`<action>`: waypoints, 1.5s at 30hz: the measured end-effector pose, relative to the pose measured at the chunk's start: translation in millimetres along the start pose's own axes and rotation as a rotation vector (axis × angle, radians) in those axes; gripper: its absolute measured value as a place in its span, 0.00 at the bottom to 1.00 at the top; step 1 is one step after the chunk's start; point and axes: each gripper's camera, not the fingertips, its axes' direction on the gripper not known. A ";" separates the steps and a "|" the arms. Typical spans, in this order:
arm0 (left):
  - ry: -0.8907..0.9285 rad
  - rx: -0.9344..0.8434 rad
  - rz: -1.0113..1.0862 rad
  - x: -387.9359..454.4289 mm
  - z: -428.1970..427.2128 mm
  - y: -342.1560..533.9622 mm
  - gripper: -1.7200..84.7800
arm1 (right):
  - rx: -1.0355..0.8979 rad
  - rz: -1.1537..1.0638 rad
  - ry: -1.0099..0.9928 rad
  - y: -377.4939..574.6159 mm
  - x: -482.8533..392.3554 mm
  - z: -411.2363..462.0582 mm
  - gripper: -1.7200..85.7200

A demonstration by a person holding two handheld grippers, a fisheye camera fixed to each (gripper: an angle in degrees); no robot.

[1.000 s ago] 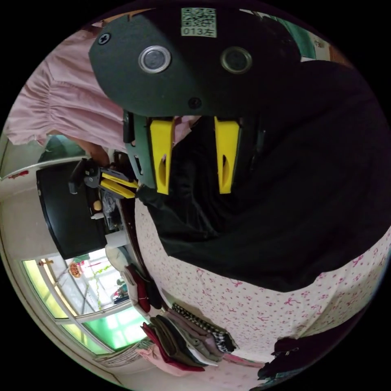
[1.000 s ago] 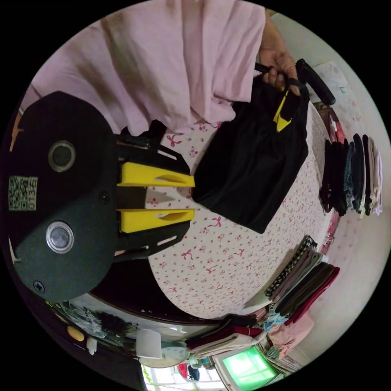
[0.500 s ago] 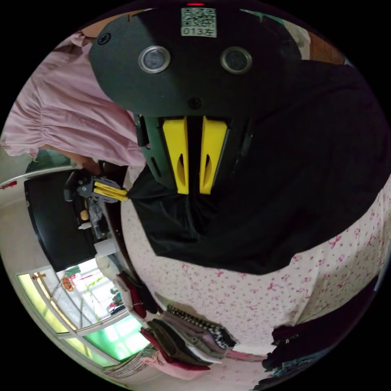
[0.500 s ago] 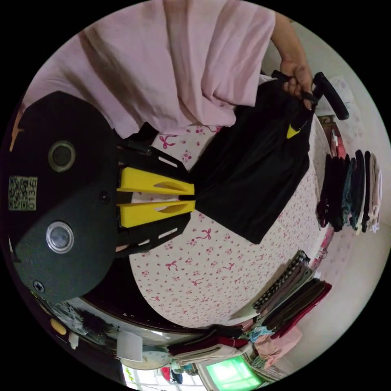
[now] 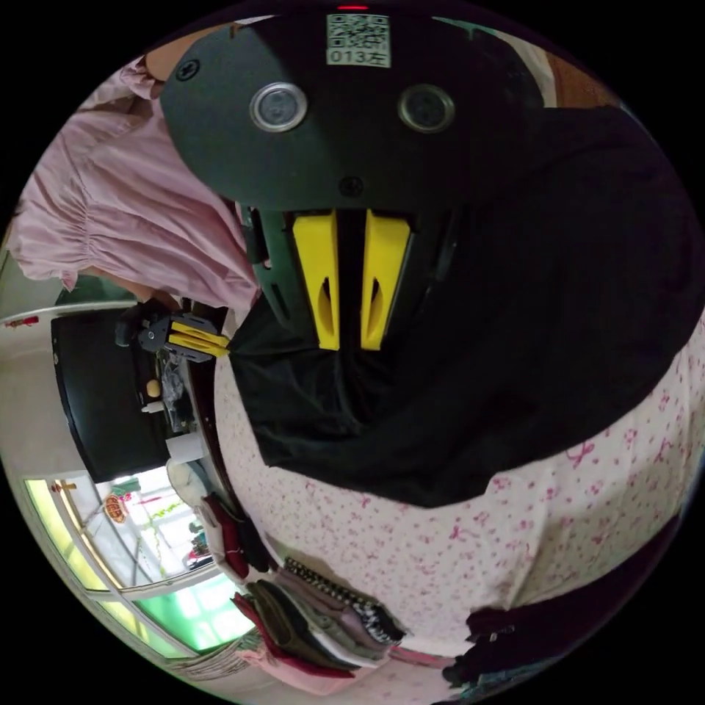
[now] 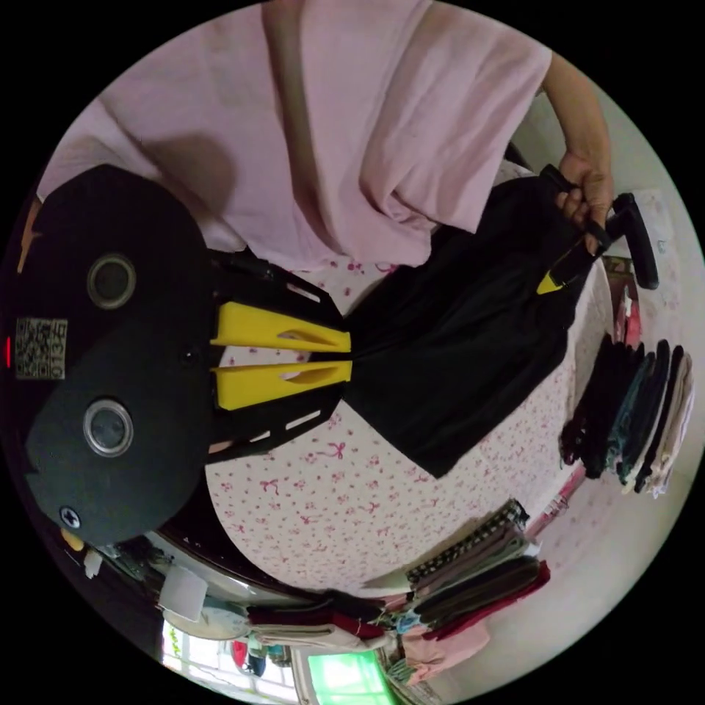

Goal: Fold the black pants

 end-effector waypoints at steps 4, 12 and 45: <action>0.044 0.012 -0.038 -11.2 -3.1 15.2 0.09 | -0.019 -0.086 0.051 -5.6 -7.4 -7.6 0.04; 0.104 0.170 -0.063 -4.0 -36.3 58.2 0.10 | 0.060 0.120 0.000 3.0 40.0 -35.2 0.03; -0.319 0.096 0.242 84.5 -39.8 80.6 0.02 | 0.080 0.280 -0.077 -208.1 171.4 78.7 0.02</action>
